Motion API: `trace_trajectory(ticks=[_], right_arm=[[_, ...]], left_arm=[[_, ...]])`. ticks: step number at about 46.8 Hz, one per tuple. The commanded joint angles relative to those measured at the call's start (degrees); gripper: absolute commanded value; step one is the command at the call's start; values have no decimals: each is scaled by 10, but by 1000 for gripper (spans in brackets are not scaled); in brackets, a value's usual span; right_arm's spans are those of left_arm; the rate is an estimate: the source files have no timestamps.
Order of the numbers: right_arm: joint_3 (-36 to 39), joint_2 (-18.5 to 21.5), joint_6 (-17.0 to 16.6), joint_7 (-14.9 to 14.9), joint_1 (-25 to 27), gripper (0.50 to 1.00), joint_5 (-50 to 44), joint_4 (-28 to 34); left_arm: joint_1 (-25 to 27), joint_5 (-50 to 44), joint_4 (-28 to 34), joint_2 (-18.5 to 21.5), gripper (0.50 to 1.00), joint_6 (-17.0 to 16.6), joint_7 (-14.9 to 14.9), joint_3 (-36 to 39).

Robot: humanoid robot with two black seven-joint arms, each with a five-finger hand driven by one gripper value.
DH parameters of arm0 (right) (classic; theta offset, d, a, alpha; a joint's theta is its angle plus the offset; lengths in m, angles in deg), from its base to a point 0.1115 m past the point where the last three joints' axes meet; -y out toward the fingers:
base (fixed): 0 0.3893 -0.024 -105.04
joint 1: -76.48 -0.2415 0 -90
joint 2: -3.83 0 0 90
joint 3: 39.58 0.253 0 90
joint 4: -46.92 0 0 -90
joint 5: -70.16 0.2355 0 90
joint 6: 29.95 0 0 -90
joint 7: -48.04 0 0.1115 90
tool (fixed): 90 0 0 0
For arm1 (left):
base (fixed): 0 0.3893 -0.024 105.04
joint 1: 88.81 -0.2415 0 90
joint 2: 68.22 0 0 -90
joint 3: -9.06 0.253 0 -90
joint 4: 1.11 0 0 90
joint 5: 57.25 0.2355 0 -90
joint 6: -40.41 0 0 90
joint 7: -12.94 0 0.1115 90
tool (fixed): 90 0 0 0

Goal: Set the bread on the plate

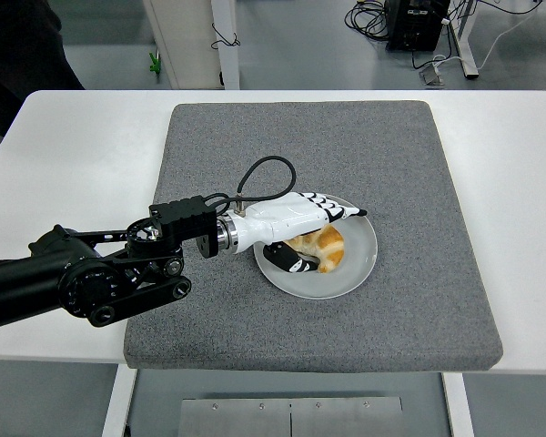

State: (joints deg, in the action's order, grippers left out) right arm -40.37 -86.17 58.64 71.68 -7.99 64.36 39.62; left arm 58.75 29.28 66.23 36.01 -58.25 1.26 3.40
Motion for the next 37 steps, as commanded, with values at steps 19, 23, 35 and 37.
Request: trace_trajectory(ticks=[19, 23, 35, 37], right_arm=[[0, 0, 0, 0, 0, 1000, 0, 0], [0, 0, 0, 0, 0, 1000, 0, 0], [0, 0, 0, 0, 0, 1000, 0, 0], [0, 0, 0, 0, 0, 1000, 0, 0]], left_arm=[[21, -202, 7, 13, 966, 57, -7, -68], [19, -228, 7, 19, 966, 61, -7, -93], [-9, -330, 6, 29, 972, 59, -7, -184], [-11, -346, 6, 29, 972, 57, -7, -193]])
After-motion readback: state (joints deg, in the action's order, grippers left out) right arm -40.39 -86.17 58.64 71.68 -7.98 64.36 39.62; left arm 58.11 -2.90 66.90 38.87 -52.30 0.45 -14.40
